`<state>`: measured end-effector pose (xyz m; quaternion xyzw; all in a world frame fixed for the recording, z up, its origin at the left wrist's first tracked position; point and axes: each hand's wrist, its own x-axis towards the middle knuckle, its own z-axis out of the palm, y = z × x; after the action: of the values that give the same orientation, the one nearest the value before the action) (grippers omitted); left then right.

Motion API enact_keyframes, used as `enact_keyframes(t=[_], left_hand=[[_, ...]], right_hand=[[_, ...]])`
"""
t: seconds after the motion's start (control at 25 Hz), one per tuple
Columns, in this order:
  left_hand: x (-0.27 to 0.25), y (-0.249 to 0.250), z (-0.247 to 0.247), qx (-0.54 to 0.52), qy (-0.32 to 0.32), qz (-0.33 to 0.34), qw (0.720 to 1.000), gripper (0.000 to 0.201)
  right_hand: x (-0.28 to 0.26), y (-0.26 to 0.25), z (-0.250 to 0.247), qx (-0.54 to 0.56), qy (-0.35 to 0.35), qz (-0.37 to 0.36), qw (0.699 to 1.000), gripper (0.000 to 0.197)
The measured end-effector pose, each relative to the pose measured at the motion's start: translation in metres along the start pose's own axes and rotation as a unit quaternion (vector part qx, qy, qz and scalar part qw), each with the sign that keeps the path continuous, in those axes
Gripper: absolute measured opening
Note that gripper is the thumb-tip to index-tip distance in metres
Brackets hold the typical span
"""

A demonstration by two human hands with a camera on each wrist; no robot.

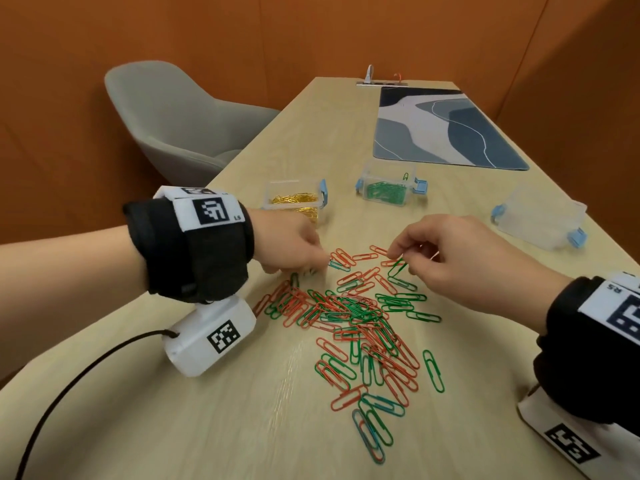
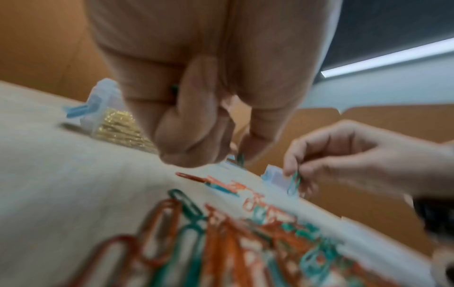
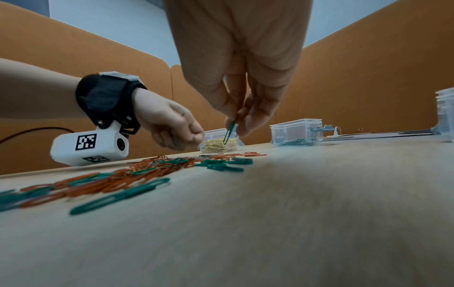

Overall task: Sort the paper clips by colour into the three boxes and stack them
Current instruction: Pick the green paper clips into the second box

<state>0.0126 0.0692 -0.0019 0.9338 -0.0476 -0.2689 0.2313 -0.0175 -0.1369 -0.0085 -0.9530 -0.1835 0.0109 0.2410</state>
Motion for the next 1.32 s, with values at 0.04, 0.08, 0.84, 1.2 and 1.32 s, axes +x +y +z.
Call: enact_keyframes(t=[0.04,0.08,0.84,1.2,1.32], left_hand=[[0.000,0.001,-0.002,-0.104,-0.018,-0.012,0.994,0.022],[-0.002,0.001,-0.003,-0.201,-0.038,-0.023,0.979,0.024],[0.005,0.012,-0.007,-0.224,-0.003,-0.004,0.975,0.036],[0.001,0.010,0.002,0.036,0.055,0.059,0.996,0.024],[0.002,0.016,0.006,0.147,0.125,0.111,0.975,0.014]], right_hand=[[0.000,0.000,-0.001,0.006,0.004,0.002,1.000,0.024],[0.000,0.001,-0.001,0.014,0.009,0.004,1.000,0.023],[-0.005,0.007,-0.001,-0.058,-0.123,0.038,0.990,0.051],[-0.006,0.001,0.001,-0.033,-0.088,0.010,0.996,0.012],[-0.005,0.001,0.000,-0.019,-0.038,0.014,0.999,0.006]])
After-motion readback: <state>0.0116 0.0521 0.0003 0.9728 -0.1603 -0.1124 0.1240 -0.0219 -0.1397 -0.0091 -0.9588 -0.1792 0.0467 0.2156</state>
